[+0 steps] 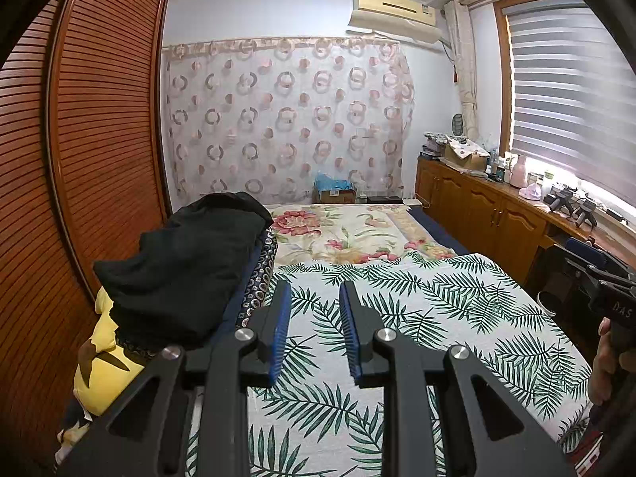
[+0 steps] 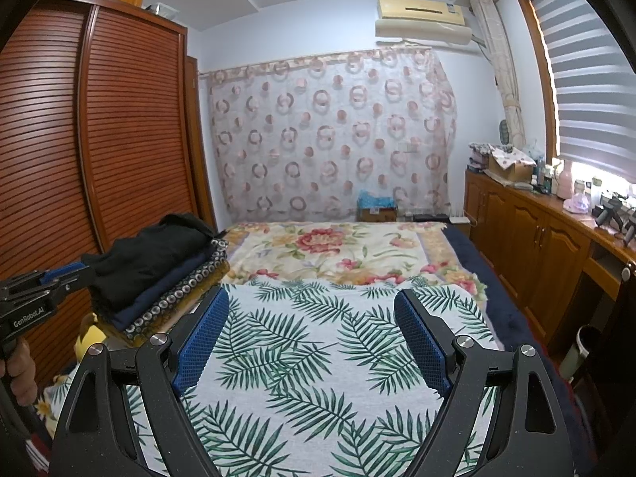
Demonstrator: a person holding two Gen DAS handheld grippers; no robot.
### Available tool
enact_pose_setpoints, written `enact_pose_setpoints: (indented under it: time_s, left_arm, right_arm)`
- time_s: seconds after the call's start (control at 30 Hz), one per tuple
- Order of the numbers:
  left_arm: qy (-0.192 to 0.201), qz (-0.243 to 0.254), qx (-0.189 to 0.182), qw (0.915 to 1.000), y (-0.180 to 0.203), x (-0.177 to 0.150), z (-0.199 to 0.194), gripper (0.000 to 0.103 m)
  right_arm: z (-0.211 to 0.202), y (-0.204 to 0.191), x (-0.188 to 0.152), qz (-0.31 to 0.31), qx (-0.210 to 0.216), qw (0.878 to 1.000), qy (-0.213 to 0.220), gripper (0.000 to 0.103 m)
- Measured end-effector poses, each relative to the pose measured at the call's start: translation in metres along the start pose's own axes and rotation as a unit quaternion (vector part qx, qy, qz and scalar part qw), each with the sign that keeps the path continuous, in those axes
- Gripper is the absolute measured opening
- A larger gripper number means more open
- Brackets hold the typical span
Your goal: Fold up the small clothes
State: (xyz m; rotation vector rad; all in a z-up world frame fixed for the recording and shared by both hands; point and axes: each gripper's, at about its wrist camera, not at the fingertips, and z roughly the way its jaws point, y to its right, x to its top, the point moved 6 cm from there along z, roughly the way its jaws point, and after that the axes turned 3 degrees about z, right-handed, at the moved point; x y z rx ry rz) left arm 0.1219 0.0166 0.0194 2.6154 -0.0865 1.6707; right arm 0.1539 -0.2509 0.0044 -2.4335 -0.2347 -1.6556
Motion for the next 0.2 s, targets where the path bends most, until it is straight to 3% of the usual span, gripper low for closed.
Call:
enact_pose_setpoints:
  time_s: [0.2]
  left_arm:
    - [0.0,0.001,0.0,1.0,-0.0012,0.0016,0.0004,0.024]
  right_arm:
    - [-0.0006,0.0002,0.0008,0.001,0.0,1.0,0.001,0.087]
